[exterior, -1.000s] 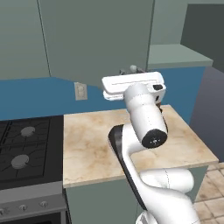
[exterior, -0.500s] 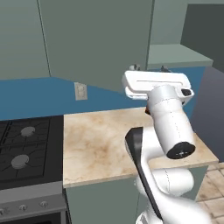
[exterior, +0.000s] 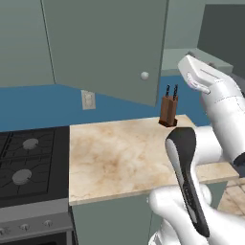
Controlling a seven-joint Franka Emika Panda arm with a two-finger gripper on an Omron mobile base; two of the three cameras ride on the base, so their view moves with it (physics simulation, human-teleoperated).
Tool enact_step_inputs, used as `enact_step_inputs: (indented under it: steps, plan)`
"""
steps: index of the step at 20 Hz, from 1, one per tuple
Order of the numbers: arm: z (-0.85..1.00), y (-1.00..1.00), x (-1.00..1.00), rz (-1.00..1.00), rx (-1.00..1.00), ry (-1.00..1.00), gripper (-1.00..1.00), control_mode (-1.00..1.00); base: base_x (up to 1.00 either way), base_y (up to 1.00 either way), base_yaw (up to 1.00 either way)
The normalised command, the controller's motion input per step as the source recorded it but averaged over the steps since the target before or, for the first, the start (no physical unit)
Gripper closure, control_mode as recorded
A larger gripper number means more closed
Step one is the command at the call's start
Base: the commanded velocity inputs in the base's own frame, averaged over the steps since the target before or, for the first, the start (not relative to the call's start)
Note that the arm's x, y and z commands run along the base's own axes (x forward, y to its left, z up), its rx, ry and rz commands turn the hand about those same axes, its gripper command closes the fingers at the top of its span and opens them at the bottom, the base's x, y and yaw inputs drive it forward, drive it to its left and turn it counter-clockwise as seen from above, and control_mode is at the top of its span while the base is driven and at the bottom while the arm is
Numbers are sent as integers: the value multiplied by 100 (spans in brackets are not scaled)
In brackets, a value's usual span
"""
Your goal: Get the candle and the beer from the cabinet and move them to the dining counter.
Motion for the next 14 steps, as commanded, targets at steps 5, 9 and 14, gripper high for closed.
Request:
enact_step_inputs:
  steps: [5,9,14]
  plan:
    - [2,-52,15,31,30,3,-100,-100,0,0,0]
    - [-12,-28,38,37,29,12,-100,-100,0,0,0]
    - [-42,-30,47,36,24,15,-100,-100,0,0,0]
